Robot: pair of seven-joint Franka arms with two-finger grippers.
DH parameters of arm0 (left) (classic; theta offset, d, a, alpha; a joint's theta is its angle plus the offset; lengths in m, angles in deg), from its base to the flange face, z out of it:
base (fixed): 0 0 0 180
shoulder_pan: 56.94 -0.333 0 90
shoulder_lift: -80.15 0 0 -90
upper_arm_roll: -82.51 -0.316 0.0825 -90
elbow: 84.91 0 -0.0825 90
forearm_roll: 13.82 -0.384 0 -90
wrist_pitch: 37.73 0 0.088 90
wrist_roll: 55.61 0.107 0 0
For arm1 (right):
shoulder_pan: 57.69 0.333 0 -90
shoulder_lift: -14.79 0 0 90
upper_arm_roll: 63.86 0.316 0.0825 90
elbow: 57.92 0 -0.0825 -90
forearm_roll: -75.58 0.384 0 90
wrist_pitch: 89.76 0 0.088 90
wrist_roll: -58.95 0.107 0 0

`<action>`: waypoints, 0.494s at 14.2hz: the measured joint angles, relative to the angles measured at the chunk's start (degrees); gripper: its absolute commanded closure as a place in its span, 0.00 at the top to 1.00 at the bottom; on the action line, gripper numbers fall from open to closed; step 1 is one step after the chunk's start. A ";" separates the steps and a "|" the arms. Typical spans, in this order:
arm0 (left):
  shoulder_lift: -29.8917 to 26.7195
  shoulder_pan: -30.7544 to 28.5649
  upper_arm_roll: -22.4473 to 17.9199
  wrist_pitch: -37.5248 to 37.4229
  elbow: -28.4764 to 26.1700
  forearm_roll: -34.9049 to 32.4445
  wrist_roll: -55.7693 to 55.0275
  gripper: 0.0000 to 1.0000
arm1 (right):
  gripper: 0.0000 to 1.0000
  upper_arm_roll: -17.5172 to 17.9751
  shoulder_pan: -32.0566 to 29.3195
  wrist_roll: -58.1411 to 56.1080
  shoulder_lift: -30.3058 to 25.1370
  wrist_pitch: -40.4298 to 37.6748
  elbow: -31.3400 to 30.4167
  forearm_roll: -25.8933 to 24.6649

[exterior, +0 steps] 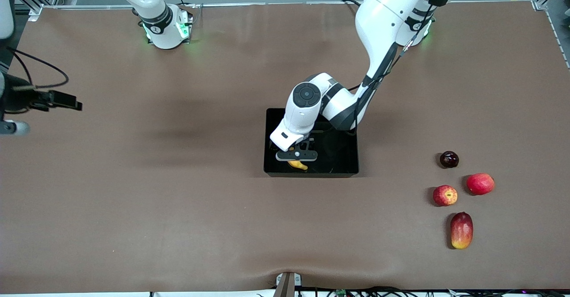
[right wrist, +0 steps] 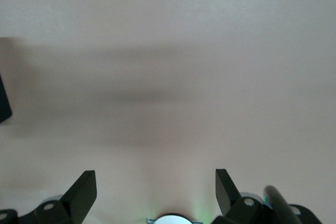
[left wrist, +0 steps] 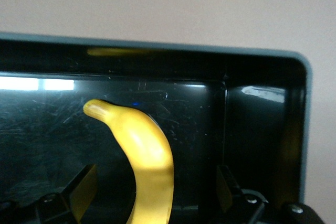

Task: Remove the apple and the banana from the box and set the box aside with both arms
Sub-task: 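Open the left gripper, move back into the tray and grasp the banana, then carry the banana out with the left gripper while the right gripper grasps the tray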

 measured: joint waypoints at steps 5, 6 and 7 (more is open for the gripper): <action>3.61 0.95 -0.21 3.81 -0.26 -0.85 -1.30 0.16 | 1.00 0.19 2.56 0.25 5.03 2.53 -0.21 0.81; 4.05 1.05 -0.22 3.99 -0.31 -1.70 -1.30 0.00 | 1.00 0.21 3.14 1.19 5.64 2.71 -0.31 1.06; 4.20 1.12 -0.27 4.02 -0.33 -2.15 -1.57 0.00 | 1.00 0.22 4.07 3.23 6.06 2.90 -0.40 1.33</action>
